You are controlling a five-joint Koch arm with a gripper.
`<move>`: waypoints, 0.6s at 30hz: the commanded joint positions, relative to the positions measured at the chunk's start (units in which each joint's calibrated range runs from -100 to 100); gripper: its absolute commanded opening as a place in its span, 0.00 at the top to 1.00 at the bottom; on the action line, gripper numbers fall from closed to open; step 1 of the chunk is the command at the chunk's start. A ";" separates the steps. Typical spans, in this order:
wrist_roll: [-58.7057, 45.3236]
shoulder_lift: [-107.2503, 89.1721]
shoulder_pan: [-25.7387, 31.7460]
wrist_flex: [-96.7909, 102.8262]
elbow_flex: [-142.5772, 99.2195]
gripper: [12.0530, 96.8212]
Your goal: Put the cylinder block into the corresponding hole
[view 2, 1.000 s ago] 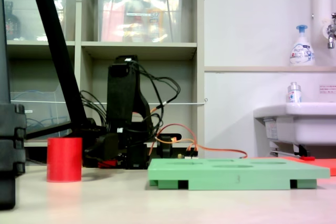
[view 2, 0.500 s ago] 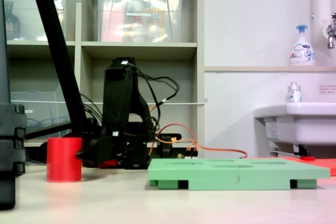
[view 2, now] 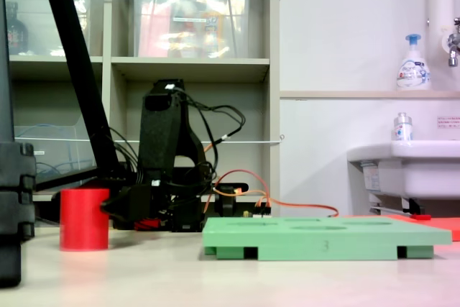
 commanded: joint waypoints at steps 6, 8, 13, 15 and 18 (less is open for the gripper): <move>-0.20 -0.08 0.24 4.59 1.80 0.52; -0.20 -0.08 0.24 4.59 1.70 0.58; -0.20 -0.08 0.54 4.59 1.40 0.64; -0.20 -0.77 0.54 4.59 0.60 0.68; -0.20 -1.61 0.54 4.59 0.10 0.69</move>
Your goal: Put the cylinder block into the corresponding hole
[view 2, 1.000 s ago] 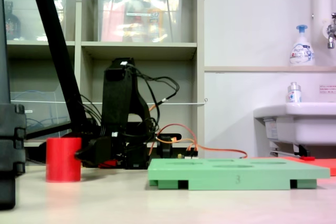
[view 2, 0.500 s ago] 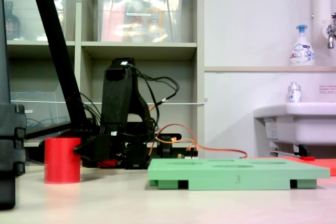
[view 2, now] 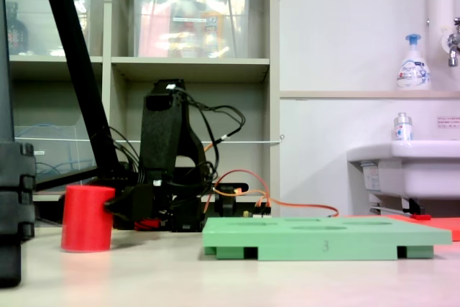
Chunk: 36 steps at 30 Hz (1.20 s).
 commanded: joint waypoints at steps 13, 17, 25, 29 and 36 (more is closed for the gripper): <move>-0.24 -10.83 0.20 4.69 -6.48 0.77; -0.24 -15.02 0.29 4.69 -8.57 0.77; -0.24 -19.35 0.39 4.79 -11.26 0.77; -0.29 -17.39 0.34 5.36 -12.46 0.77; -0.24 -13.48 0.20 9.41 -14.06 0.76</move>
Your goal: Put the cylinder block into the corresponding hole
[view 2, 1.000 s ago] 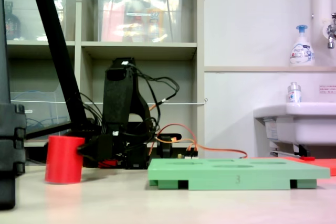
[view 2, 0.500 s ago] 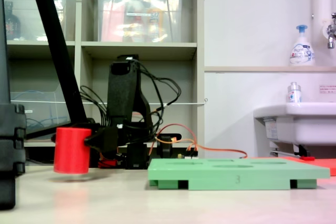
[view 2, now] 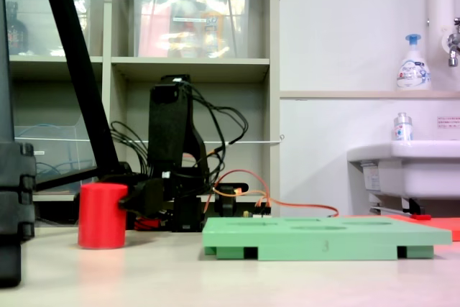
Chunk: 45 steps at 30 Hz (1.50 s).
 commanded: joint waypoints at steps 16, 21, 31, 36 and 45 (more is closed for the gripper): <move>0.34 -28.84 6.69 -3.78 3.24 0.77; 0.54 -40.43 12.80 -13.89 7.62 0.77; 0.54 -37.50 26.67 -29.78 23.18 0.76; 0.54 -28.28 31.55 -32.00 30.45 0.75; 0.54 -13.34 35.07 -34.50 41.22 0.75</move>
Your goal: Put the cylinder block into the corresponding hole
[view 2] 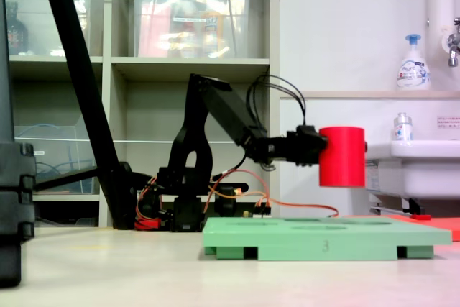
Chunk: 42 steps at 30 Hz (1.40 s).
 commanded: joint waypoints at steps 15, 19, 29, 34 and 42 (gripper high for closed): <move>0.10 12.79 1.47 -0.81 9.95 0.75; 0.10 14.32 1.76 -0.81 10.95 0.75; 0.10 18.65 2.54 -0.81 12.94 0.75; 0.15 20.89 2.69 -0.81 13.84 0.75; 0.15 22.98 2.64 -0.81 14.44 0.75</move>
